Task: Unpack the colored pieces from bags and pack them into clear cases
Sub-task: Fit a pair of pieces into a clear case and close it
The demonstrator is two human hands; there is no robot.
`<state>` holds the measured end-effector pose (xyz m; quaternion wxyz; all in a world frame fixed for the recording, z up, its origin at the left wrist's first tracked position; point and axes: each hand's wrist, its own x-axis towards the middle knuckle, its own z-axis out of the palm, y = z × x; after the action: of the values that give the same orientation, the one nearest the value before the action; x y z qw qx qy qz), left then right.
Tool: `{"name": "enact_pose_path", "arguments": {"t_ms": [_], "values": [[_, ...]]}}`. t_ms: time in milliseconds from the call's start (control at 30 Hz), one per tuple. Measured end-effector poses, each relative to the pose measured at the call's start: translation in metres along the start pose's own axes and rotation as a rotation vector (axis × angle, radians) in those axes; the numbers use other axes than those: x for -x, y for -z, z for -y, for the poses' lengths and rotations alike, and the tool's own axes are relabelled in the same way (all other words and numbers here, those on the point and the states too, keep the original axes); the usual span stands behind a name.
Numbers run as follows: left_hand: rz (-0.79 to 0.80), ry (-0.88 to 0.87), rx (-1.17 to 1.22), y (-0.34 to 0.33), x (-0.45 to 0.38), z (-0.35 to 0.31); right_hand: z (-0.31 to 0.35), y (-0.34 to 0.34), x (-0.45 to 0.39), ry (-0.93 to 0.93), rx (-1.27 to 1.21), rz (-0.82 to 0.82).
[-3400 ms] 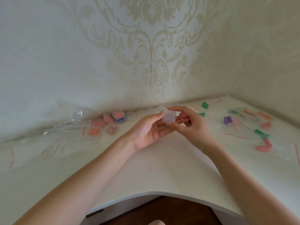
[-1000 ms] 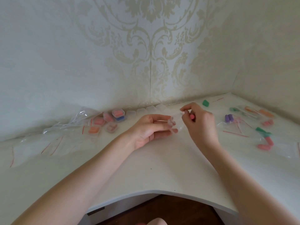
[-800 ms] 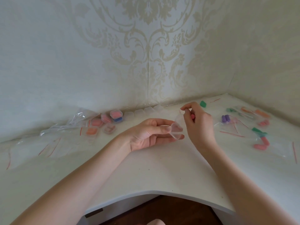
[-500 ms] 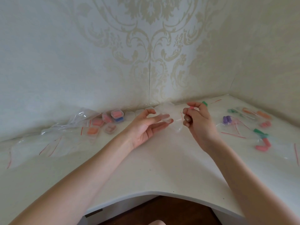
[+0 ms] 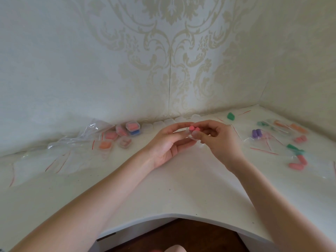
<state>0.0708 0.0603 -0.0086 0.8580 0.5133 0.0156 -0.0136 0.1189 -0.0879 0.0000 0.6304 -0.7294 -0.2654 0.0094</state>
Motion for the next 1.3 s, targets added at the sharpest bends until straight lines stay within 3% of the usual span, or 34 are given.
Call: {"name": "enact_pose_path", "arguments": {"t_ms": [200, 467, 1300], "values": [[-0.018, -0.02, -0.042, 0.0, 0.0, 0.002, -0.006, -0.001, -0.001, 0.053, 0.179, 0.027], [-0.178, -0.106, -0.158, 0.004, -0.004, 0.007, -0.008, -0.005, 0.002, 0.112, 0.273, 0.003], [-0.162, -0.008, -0.195, 0.002, -0.003, 0.002, -0.015, -0.005, 0.0, 0.185, 0.472, -0.041]]}}
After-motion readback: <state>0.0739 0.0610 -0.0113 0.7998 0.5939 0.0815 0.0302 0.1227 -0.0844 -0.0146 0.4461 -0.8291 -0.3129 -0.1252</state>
